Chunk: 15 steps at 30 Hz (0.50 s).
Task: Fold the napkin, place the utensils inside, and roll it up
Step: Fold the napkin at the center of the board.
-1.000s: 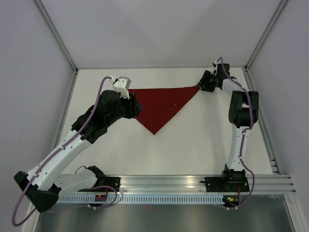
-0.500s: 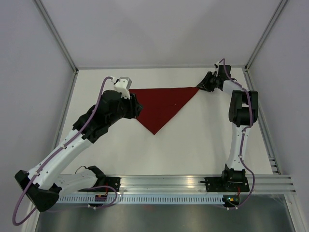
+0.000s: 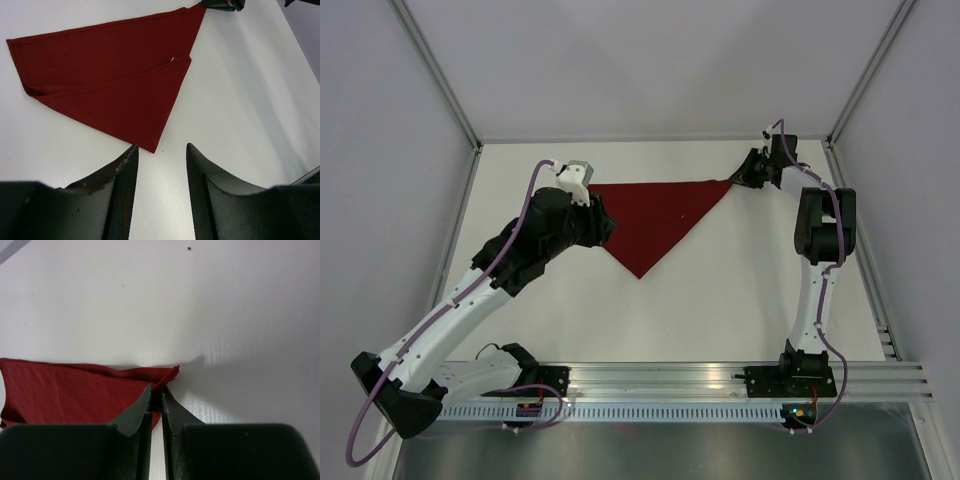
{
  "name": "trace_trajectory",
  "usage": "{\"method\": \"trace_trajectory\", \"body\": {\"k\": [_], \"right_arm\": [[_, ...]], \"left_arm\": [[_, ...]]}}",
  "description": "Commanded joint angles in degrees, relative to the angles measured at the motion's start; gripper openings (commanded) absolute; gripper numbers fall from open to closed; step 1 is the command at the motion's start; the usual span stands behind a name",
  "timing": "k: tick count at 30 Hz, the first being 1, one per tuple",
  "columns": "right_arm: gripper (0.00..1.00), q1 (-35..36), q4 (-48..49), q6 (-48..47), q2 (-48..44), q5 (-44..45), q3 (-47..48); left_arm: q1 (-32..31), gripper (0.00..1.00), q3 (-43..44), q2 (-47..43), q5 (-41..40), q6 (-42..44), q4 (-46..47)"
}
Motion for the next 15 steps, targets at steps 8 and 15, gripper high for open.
{"method": "trace_trajectory", "body": {"k": [8,15], "right_arm": [[0.15,9.94,0.45,-13.53,-18.56,6.17,-6.39],[0.15,20.91,-3.33,-23.81,-26.65,13.02,-12.29]], "left_arm": [[0.2,0.48,-0.72,-0.59,0.79,-2.65,2.14],[0.2,0.48,-1.07,-1.56,1.22,-2.91,2.14]]}}
